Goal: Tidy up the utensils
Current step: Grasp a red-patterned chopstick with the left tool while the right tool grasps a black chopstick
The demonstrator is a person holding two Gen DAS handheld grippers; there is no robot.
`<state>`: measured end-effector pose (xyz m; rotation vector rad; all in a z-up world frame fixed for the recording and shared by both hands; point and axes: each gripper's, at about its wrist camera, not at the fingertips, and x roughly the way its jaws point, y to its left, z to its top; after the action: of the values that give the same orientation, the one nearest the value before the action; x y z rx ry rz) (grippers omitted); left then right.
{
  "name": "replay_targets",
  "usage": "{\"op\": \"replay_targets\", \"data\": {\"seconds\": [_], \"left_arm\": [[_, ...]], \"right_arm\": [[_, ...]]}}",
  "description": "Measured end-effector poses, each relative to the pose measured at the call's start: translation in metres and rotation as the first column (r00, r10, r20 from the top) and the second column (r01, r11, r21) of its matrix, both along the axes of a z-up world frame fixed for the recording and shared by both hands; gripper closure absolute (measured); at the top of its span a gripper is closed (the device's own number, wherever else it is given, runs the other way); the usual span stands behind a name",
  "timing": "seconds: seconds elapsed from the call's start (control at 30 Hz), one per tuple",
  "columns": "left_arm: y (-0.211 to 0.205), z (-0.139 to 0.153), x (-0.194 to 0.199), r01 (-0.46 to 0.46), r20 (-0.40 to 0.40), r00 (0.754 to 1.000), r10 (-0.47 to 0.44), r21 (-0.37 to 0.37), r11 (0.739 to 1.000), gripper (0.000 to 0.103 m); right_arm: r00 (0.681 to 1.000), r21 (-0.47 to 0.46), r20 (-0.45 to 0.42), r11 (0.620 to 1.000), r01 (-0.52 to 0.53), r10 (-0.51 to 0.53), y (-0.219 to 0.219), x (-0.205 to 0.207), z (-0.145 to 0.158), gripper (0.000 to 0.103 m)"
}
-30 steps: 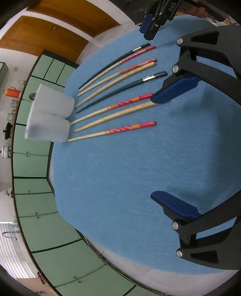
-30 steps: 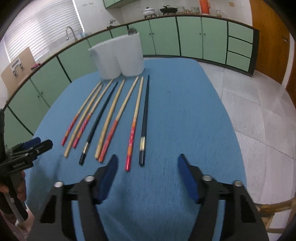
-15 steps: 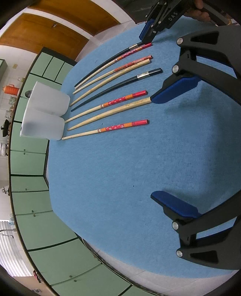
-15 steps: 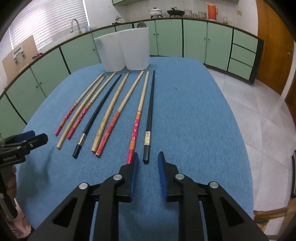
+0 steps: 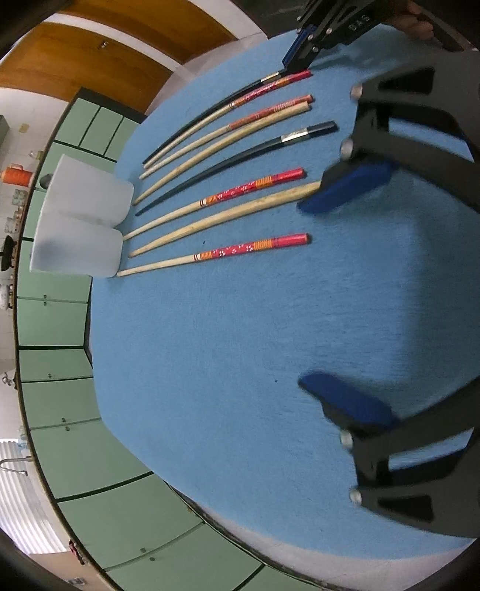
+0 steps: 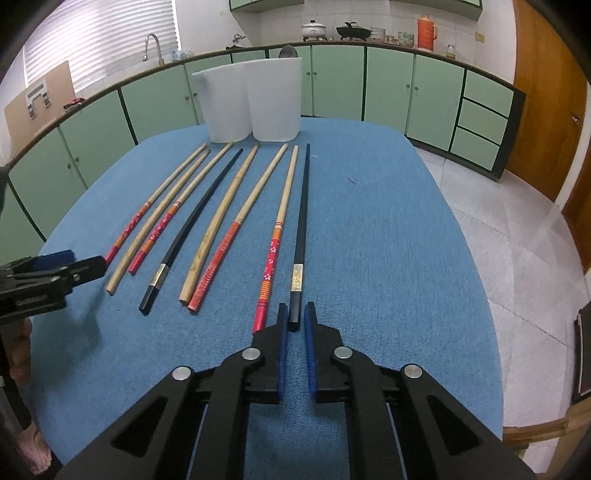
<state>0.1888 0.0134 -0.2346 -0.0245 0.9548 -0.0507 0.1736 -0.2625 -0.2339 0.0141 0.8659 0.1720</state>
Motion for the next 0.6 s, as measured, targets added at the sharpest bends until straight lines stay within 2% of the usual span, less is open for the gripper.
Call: {"op": "replay_targets", "data": {"seconds": [0.1, 0.23, 0.43, 0.6], "left_arm": [[-0.003, 0.000, 0.003, 0.005, 0.008, 1.000, -0.005, 0.012, 1.000, 0.030], [-0.007, 0.001, 0.003, 0.015, 0.013, 1.000, -0.015, 0.010, 1.000, 0.045], [-0.014, 0.003, 0.001, 0.026, 0.018, 0.999, -0.026, -0.002, 1.000, 0.057], [-0.017, 0.002, -0.001, 0.025, 0.026, 0.999, -0.025, -0.014, 1.000, 0.074]], "right_arm": [[1.000, 0.005, -0.001, 1.000, 0.002, -0.002, -0.001, 0.000, 0.000, 0.094], [1.000, 0.013, -0.003, 1.000, 0.008, -0.008, -0.002, 0.002, 0.000, 0.094], [1.000, 0.025, -0.004, 0.999, 0.021, -0.021, -0.003, 0.002, -0.001, 0.094], [1.000, 0.027, -0.003, 0.999, 0.029, -0.029, -0.003, 0.002, -0.001, 0.094]]}}
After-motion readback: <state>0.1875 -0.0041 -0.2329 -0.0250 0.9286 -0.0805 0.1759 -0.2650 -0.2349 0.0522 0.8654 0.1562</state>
